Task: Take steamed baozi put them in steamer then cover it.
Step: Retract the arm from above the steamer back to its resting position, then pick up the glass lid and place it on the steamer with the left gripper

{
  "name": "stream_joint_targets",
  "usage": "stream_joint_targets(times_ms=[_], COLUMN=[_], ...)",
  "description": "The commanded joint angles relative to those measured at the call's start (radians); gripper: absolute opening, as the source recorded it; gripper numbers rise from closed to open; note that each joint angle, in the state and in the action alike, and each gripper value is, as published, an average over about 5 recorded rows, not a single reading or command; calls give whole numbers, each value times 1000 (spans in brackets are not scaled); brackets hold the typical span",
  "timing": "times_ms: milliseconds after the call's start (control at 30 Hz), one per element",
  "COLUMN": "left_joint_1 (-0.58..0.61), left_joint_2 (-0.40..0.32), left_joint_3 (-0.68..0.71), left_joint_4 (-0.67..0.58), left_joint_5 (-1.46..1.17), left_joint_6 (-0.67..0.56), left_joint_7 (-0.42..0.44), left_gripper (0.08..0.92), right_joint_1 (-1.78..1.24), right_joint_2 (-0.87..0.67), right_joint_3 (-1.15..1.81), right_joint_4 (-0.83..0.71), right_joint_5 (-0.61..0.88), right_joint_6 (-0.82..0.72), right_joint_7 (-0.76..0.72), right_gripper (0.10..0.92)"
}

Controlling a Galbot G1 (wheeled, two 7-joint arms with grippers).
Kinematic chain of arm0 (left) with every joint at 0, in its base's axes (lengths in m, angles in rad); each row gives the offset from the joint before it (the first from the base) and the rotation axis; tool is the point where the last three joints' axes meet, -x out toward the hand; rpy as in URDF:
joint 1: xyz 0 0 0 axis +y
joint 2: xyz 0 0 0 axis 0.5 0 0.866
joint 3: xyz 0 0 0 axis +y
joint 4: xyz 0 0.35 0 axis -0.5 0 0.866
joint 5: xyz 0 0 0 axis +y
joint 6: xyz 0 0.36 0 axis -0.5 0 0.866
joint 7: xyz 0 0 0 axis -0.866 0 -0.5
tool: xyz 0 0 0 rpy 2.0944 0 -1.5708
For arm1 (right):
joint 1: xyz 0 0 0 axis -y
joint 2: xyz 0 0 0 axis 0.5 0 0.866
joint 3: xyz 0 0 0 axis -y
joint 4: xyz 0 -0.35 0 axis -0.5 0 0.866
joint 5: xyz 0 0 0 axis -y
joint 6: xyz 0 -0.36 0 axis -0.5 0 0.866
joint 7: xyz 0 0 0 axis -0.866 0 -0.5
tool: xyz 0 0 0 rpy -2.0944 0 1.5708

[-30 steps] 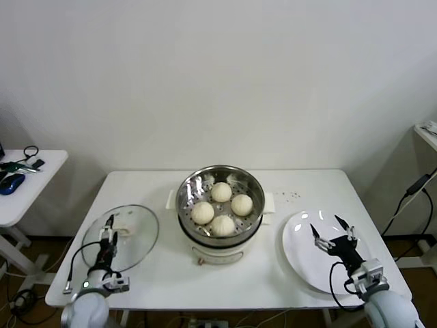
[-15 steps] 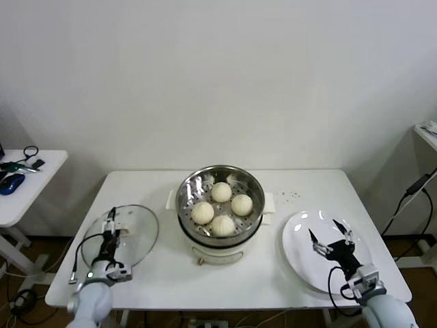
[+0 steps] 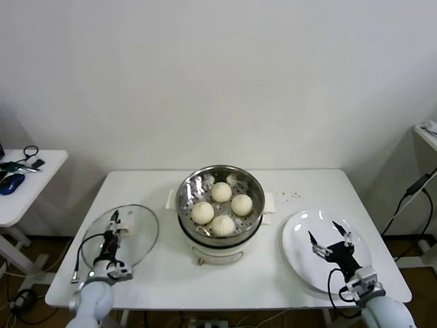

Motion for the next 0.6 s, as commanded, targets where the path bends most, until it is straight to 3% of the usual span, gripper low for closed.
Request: stream_joint_targets(times_ms=[33, 367, 600], left_joint_1=[-3, 54, 143], left_joint_2=[0, 17, 51], left_joint_3=[1, 2, -3], left_joint_4=[9, -130, -337], left_joint_5=[-15, -69, -118], left_joint_6=[-5, -3, 22], left_joint_7=[4, 30, 45], left_gripper=[464, 180, 148], right_joint_1=[3, 13, 19], right_joint_2=[2, 2, -2], right_joint_3=[0, 1, 6], right_joint_4=[-3, -9, -10], right_joint_5=[-10, -12, -10], right_joint_6=[3, 11, 15], right_joint_7=[-1, 0, 0], right_gripper=[823, 823, 823])
